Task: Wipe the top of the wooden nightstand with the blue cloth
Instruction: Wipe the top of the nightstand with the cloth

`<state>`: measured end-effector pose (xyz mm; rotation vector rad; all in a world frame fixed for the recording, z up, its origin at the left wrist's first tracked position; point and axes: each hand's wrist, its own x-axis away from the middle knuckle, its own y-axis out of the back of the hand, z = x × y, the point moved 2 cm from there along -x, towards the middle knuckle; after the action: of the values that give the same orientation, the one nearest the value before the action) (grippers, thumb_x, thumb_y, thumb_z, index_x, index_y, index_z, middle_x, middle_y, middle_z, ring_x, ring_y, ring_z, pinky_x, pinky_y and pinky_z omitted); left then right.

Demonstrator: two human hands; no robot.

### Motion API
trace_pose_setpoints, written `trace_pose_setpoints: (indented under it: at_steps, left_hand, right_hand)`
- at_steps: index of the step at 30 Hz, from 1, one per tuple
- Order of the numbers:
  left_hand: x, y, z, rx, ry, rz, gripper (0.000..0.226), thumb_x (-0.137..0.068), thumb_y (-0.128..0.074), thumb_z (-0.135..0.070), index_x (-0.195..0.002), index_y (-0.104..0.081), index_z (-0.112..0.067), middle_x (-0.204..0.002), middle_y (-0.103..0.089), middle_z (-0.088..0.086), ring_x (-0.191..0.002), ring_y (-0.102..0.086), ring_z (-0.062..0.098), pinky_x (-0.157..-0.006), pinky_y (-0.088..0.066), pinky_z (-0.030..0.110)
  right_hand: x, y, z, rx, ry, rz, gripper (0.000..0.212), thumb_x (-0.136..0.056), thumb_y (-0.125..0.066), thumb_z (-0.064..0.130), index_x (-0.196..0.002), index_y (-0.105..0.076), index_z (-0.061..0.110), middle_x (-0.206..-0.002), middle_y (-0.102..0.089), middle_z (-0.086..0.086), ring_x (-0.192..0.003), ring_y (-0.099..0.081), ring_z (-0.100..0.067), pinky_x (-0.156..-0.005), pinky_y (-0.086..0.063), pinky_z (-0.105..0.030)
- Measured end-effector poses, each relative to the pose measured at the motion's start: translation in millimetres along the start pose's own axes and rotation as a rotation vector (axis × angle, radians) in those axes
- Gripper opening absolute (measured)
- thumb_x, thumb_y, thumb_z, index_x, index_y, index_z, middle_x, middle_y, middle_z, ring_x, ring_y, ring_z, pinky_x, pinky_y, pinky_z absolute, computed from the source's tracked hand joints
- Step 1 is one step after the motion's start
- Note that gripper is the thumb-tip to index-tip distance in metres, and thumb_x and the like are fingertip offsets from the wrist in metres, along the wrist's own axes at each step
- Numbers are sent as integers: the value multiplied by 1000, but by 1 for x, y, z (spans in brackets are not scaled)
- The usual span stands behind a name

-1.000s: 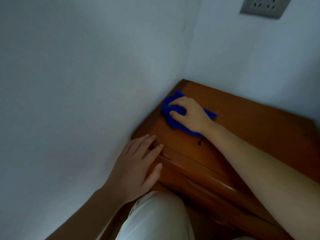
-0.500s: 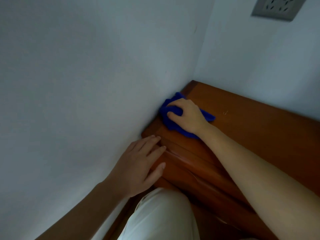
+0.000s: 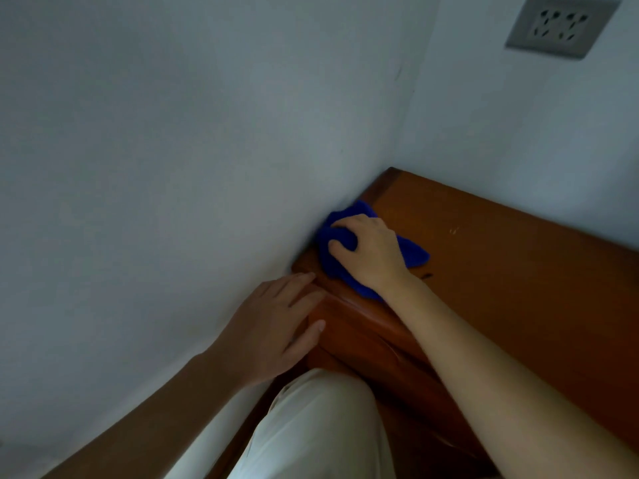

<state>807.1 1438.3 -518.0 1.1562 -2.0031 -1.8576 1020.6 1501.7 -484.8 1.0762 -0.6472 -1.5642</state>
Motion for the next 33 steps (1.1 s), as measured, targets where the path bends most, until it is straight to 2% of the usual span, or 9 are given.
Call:
trace_pose_setpoints:
  at_steps: [8, 14, 17, 19, 21, 23, 26, 28, 33]
  left_hand:
    - [0, 3, 2, -10, 32, 1, 46, -100, -41, -43, -130, -62, -14, -141, -57, 12, -125, -57, 28, -101, -48, 43]
    - [-6, -5, -2, -16, 51, 4, 52, -99, -44, -46, -138, -57, -15, -148, -51, 11, -134, -50, 28, -107, -43, 44]
    - [-11, -8, -4, -33, 47, -10, 51, -98, -46, -44, -138, -57, -15, -144, -53, 12, -131, -51, 30, -105, -43, 45]
    - [-15, -9, -4, -53, 37, -10, 50, -97, -46, -43, -136, -59, -15, -143, -54, 12, -129, -52, 30, -104, -43, 45]
    - [-18, -10, -4, -66, 37, -9, 50, -96, -45, -44, -136, -59, -16, -143, -54, 10, -130, -51, 29, -105, -40, 45]
    - [-20, -12, -5, -69, 32, -4, 51, -97, -44, -45, -137, -58, -18, -145, -53, 9, -132, -49, 28, -108, -39, 45]
    - [-28, -13, -8, -60, 19, -3, 51, -98, -42, -47, -137, -58, -18, -145, -53, 9, -134, -48, 28, -109, -36, 45]
    - [-34, -15, -13, -56, 19, 10, 52, -98, -40, -47, -137, -58, -17, -145, -53, 10, -133, -48, 30, -110, -36, 47]
    - [-57, -17, -26, -35, -5, 56, 54, -97, -40, -46, -134, -61, -12, -143, -55, 14, -128, -53, 35, -106, -41, 53]
  right_hand:
    - [54, 15, -5, -5, 189, 160, 45, -91, -51, 54, -131, -60, 35, -131, -58, 16, -127, -44, -12, -104, -32, -37]
    - [62, 37, -33, 108, -206, -79, 40, -94, -55, 47, -130, -62, 29, -131, -61, 7, -125, -50, -22, -105, -37, -42]
    - [80, 29, -12, 111, -78, -37, 42, -94, -52, 49, -131, -60, 30, -132, -59, 9, -127, -47, -20, -108, -36, -43]
    - [100, 33, -10, 51, 62, 58, 43, -92, -52, 51, -131, -59, 33, -133, -56, 16, -130, -44, -14, -110, -33, -39]
    - [114, 45, -23, 30, 100, 115, 44, -92, -53, 52, -132, -58, 37, -134, -52, 23, -131, -40, -5, -110, -30, -35]
    - [122, 59, -42, 27, -6, 66, 42, -92, -53, 53, -130, -59, 38, -133, -53, 24, -129, -42, -3, -110, -32, -36]
    - [121, 66, -53, 86, -283, -126, 39, -93, -56, 48, -128, -61, 32, -130, -59, 12, -126, -48, -16, -108, -35, -40]
    - [118, 54, -38, 180, -356, -190, 40, -94, -53, 48, -129, -61, 29, -131, -59, 7, -126, -48, -21, -109, -36, -44]
    - [143, 52, -17, 105, -31, 16, 45, -93, -50, 51, -134, -57, 34, -137, -52, 18, -132, -42, -11, -112, -32, -37]
